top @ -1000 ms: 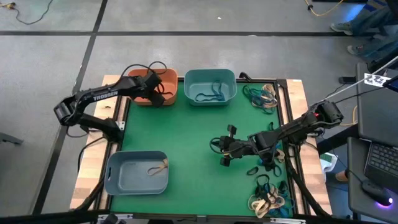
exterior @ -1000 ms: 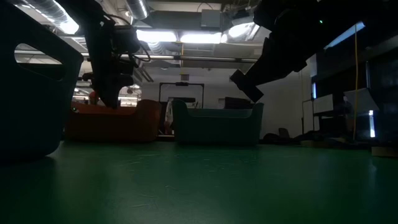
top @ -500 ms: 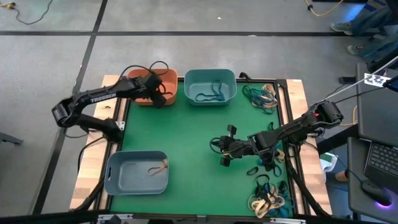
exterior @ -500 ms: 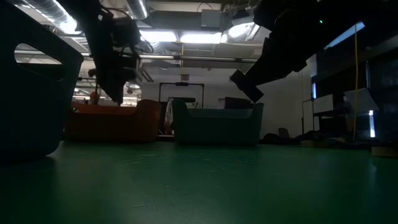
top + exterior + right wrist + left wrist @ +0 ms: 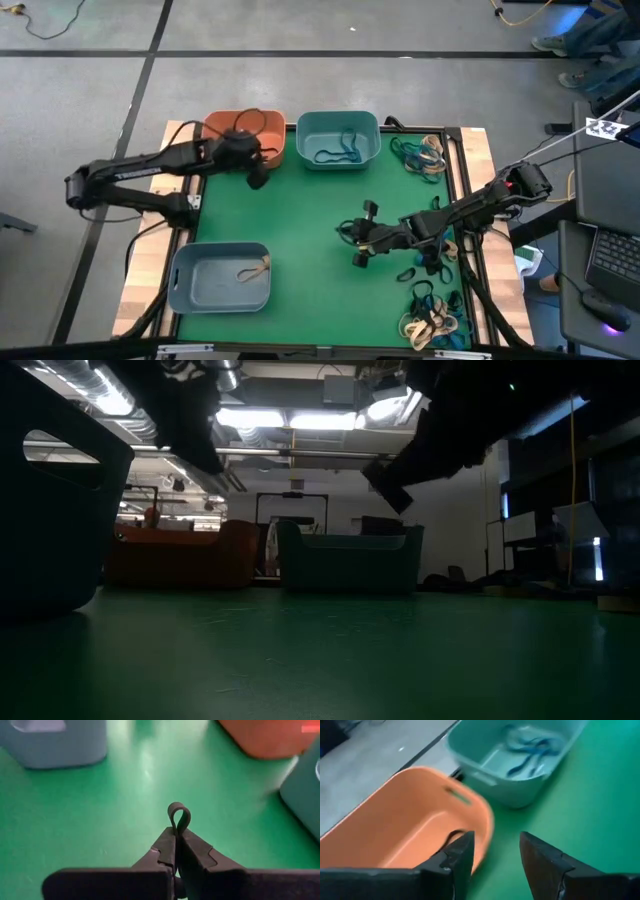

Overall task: Sort rubber bands into baskets
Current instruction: Put the small black rubber band into the orange bin

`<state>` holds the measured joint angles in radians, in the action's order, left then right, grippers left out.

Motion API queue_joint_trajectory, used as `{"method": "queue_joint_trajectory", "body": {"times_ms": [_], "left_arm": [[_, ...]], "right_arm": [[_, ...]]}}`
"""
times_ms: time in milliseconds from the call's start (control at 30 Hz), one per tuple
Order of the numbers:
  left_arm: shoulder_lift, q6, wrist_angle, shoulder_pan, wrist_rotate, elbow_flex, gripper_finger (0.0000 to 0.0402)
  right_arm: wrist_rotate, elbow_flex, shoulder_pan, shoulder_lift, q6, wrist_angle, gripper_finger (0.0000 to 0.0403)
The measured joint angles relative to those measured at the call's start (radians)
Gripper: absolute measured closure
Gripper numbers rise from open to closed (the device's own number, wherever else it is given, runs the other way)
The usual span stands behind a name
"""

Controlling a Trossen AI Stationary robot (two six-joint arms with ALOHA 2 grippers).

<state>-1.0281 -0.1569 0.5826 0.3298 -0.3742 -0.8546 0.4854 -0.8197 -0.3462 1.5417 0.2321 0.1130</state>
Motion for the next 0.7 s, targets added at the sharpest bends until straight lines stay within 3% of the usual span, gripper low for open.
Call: {"method": "queue_joint_trajectory", "body": {"times_ms": [167, 367, 533, 700], "left_arm": [[-0.001, 0.003, -0.139, -0.105, 0.009, 0.053, 0.0247], [-0.002, 0.035, -0.415, -0.189, 0.095, 0.123, 0.0247], [-0.021, 0.087, -0.526, -0.250, 0.212, 0.131, 0.0247], [-0.083, 0.142, -0.613, -0.340, 0.236, 0.131, 0.0247]], "right_arm": [[0.000, 0.000, 0.002, -0.001, -0.100, 0.127, 0.0386], [0.000, 0.000, 0.007, -0.001, -0.249, 0.307, 0.0386], [-0.006, 0.000, 0.023, -0.001, -0.332, 0.412, 0.0386], [-0.067, 0.000, 0.072, -0.001, -0.376, 0.526, 0.0386]]}}
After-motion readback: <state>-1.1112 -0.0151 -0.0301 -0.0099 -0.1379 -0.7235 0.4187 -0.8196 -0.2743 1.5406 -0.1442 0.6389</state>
